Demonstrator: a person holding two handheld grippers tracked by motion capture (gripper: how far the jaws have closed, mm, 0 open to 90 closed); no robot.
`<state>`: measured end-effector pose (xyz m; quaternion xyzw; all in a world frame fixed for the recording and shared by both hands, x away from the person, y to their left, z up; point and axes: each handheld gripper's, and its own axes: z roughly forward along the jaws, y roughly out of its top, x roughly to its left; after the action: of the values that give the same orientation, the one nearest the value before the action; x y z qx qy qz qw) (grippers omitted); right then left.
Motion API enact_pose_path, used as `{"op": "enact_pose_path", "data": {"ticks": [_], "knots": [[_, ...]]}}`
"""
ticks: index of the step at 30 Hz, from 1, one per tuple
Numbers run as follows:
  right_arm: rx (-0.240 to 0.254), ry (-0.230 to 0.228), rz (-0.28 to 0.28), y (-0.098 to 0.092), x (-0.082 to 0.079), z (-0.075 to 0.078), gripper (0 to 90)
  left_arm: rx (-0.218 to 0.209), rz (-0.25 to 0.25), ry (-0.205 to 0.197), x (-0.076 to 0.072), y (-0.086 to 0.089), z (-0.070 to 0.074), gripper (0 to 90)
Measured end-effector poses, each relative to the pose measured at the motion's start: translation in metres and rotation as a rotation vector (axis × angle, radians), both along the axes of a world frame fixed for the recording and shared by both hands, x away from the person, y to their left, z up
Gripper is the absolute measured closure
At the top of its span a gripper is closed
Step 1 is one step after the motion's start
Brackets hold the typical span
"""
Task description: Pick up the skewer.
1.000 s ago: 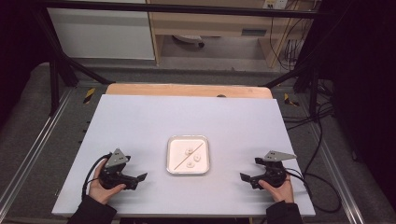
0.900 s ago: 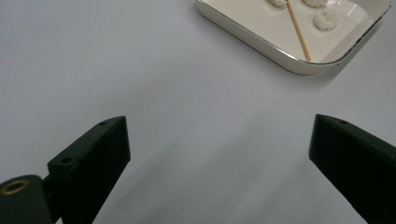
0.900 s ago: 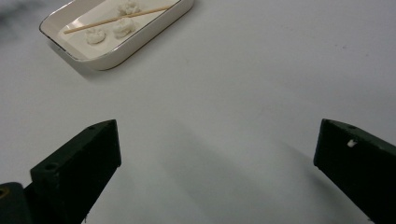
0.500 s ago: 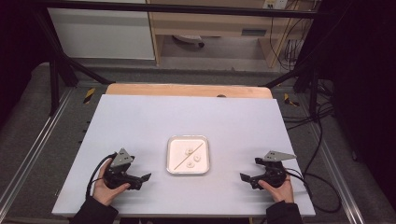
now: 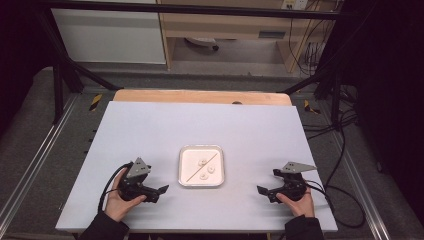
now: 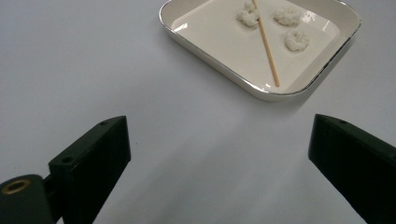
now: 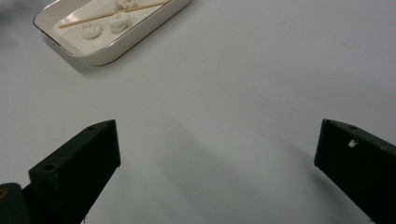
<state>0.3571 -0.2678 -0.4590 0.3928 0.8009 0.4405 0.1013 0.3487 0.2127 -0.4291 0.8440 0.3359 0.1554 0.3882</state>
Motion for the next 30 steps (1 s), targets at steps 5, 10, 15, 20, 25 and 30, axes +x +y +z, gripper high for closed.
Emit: {"op": "enact_pose_path", "data": {"ticks": [5, 10, 15, 20, 25, 30], "knots": [[-0.002, 0.000, -0.001, 0.000, 0.000, 0.000, 0.8, 0.023, -0.021, -0.003, 0.001, -0.011, 0.005, 5.4], [-0.008, 0.001, 0.001, 0.000, 0.000, 0.000, 0.8, 0.028, -0.028, -0.004, 0.006, -0.023, 0.011, 5.4], [-0.006, 0.003, 0.000, 0.001, 0.000, 0.000, 0.8, 0.028, -0.029, 0.002, 0.011, -0.037, 0.017, 5.6], [-0.009, 0.001, 0.000, 0.001, 0.000, 0.000, 0.8, 0.046, -0.028, 0.015, 0.019, -0.052, 0.020, 6.2], [-0.009, 0.002, 0.002, 0.001, 0.000, 0.000, 0.9, 0.056, -0.025, 0.030, 0.025, -0.062, 0.019, 8.0], [-0.009, 0.002, 0.003, 0.001, 0.000, 0.000, 0.9, 0.072, -0.009, 0.051, 0.034, -0.077, 0.017, 12.8]]}}
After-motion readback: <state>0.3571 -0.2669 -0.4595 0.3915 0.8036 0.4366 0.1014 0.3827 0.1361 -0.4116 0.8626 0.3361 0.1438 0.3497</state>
